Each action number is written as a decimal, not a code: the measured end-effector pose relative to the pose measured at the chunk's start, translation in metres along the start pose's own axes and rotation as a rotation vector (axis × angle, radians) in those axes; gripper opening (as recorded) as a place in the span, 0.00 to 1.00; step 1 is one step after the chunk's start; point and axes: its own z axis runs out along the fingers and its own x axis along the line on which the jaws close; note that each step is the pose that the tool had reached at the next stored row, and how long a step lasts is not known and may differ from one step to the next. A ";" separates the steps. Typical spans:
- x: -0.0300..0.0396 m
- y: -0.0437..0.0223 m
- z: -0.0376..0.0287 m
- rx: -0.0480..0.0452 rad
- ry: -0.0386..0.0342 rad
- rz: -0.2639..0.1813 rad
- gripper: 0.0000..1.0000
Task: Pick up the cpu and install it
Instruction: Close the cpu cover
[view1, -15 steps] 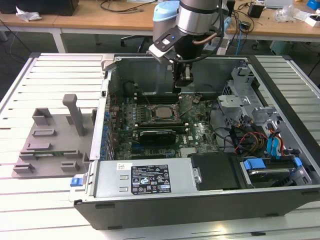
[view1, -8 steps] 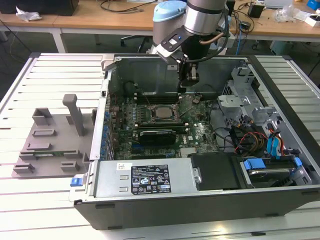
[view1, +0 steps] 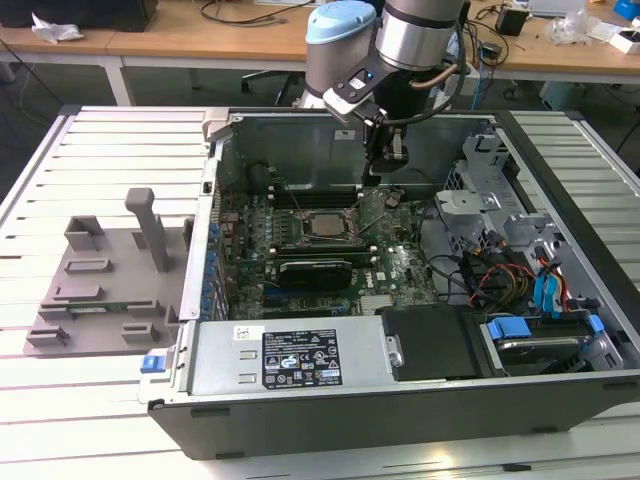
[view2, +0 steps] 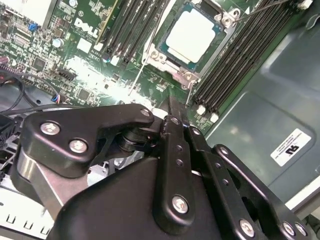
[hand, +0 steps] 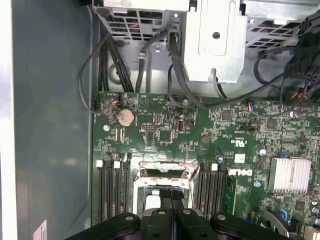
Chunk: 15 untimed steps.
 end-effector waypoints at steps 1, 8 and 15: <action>0.0000 0.0031 -0.0003 0.0000 -0.0002 0.000 0.11; 0.0000 0.0128 -0.0011 0.0001 -0.0009 0.000 0.11; 0.0003 0.0217 -0.0019 0.0001 -0.0012 0.000 0.11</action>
